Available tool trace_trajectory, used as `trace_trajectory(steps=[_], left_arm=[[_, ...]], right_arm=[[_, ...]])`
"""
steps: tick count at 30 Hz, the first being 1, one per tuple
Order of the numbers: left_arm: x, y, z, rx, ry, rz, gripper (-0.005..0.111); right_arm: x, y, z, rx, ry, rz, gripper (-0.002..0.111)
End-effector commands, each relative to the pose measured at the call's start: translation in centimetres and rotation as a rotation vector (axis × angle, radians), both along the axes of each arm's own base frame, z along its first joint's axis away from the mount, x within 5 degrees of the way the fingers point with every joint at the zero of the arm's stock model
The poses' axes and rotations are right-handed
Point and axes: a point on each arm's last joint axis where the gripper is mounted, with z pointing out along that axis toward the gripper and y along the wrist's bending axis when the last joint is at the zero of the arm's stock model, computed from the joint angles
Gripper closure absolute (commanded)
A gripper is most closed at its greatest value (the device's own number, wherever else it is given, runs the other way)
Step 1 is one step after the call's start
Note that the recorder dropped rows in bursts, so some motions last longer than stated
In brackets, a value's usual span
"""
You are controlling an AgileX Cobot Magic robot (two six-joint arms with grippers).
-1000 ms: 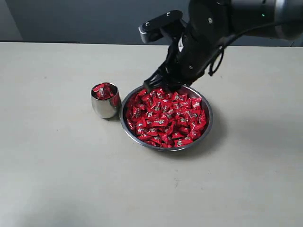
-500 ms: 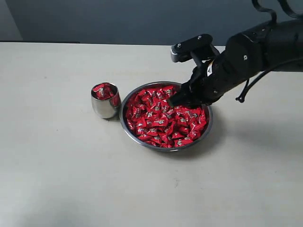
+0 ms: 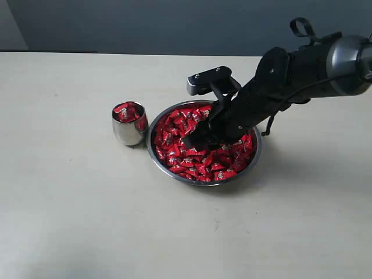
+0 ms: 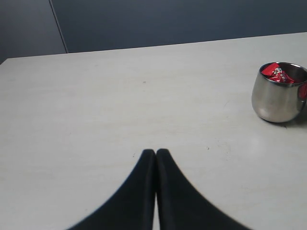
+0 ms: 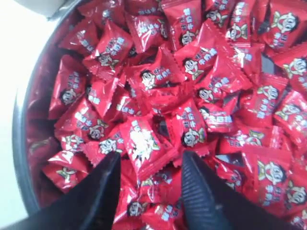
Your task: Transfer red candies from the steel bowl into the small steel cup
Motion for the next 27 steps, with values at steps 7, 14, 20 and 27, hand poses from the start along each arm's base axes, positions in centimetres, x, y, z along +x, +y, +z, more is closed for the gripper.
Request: trace_trajectory(steps=[7,14,20,27], left_arm=[[0.0,0.0,0.3,0.003,-0.018,-0.005,0.106],[0.0,0.0,0.3,0.003,-0.018,-0.005,0.106],[0.0,0.0,0.3,0.003,-0.018,-0.005,0.106],[0.0,0.0,0.3,0.003,-0.018,-0.005,0.106]], right_arm=[[1.4,1.0,-1.4,-0.041,0.038,0.058,0.068],[0.8,0.3,-0.7,-0.118,0.053,0.126,0.068],[1.1,0.1,-0.8,-0.146,0.031,0.113,0.068],[1.4,0.3,-2.3,-0.144,0.042,0.089,0.068]])
